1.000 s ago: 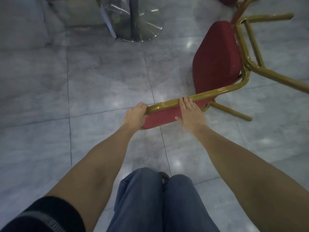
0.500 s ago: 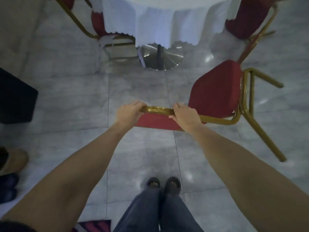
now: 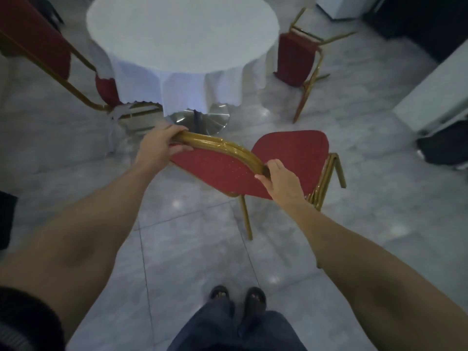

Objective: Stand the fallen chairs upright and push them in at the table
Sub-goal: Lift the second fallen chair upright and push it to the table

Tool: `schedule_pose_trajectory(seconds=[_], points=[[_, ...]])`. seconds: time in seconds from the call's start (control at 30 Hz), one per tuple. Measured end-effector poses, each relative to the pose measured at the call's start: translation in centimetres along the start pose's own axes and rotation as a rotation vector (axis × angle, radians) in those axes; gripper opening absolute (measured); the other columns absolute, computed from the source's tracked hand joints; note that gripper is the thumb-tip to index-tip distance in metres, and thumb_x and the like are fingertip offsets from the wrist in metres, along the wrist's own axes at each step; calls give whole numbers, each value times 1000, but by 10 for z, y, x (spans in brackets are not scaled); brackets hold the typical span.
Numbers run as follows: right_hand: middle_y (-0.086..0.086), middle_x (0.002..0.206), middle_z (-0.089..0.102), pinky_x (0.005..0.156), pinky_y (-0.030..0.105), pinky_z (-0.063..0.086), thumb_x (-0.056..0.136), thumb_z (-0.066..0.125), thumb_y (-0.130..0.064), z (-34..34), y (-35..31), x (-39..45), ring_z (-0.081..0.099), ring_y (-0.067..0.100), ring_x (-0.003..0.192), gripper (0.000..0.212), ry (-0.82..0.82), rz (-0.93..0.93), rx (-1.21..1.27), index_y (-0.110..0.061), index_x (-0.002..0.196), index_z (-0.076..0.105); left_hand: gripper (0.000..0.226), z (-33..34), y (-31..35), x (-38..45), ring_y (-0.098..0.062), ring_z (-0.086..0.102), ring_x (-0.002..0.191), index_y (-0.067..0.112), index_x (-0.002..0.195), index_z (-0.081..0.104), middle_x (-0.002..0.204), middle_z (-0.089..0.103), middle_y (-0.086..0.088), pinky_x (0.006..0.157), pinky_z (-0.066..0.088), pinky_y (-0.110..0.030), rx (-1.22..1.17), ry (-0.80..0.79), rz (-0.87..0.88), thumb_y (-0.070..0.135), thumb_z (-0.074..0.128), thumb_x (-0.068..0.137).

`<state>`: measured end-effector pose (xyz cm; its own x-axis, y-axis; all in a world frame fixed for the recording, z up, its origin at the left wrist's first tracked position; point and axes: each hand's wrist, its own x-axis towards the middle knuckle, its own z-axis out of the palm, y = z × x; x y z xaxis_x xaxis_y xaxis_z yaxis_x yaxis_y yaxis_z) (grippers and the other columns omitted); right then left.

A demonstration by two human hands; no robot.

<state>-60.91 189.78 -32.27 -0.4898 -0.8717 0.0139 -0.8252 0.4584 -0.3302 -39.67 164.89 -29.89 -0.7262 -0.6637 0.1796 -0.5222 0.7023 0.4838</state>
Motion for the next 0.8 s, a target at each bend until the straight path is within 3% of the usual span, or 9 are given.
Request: schedule_pose_trajectory(seconds=[0.1,0.2,0.33,0.47,0.57,0.67,0.8], points=[[-1,93,49,65,32,40,95,52,-42,-6,13,-25,58,22,81,31,16,115,37,-13,103,51,50,4,33,15,-28,57,94,14,108,67,99,62,-8,81,45,-36,-16,-13,126,41,80,68],[-1,91,48,65,36,46,96,52,-40,-12,25,-43,57,22,76,27,28,202,18,-14,99,47,51,9,69,26,-30,56,96,11,106,68,100,63,-13,81,44,-37,-15,-10,197,39,82,66],[1,92,52,65,34,43,96,53,-34,-13,45,-72,57,22,74,21,25,316,17,-15,98,45,50,19,111,32,-31,55,99,10,102,68,101,63,-12,79,42,-35,21,-72,329,40,82,65],[0,89,55,69,36,49,94,57,-27,-4,62,-104,58,22,77,16,78,509,90,-15,97,48,46,34,145,25,-31,55,95,10,103,68,99,63,-11,79,49,-44,49,-145,522,41,78,71],[0,83,59,69,38,53,93,57,-26,6,73,-130,62,24,78,11,82,649,155,-17,94,51,43,44,171,12,-29,56,94,8,105,68,98,62,-12,78,48,-40,80,-196,658,40,72,77],[1,82,59,66,34,46,96,53,-24,18,79,-161,60,24,77,9,88,751,234,-15,96,55,47,55,192,-3,-26,56,94,10,105,68,98,63,-9,80,47,-38,109,-288,770,49,62,79],[3,87,64,64,31,44,98,47,-16,36,71,-186,62,23,79,9,190,830,347,-16,98,57,41,68,197,-19,-25,54,95,12,106,67,101,63,-8,82,43,-34,131,-325,820,45,64,82]])
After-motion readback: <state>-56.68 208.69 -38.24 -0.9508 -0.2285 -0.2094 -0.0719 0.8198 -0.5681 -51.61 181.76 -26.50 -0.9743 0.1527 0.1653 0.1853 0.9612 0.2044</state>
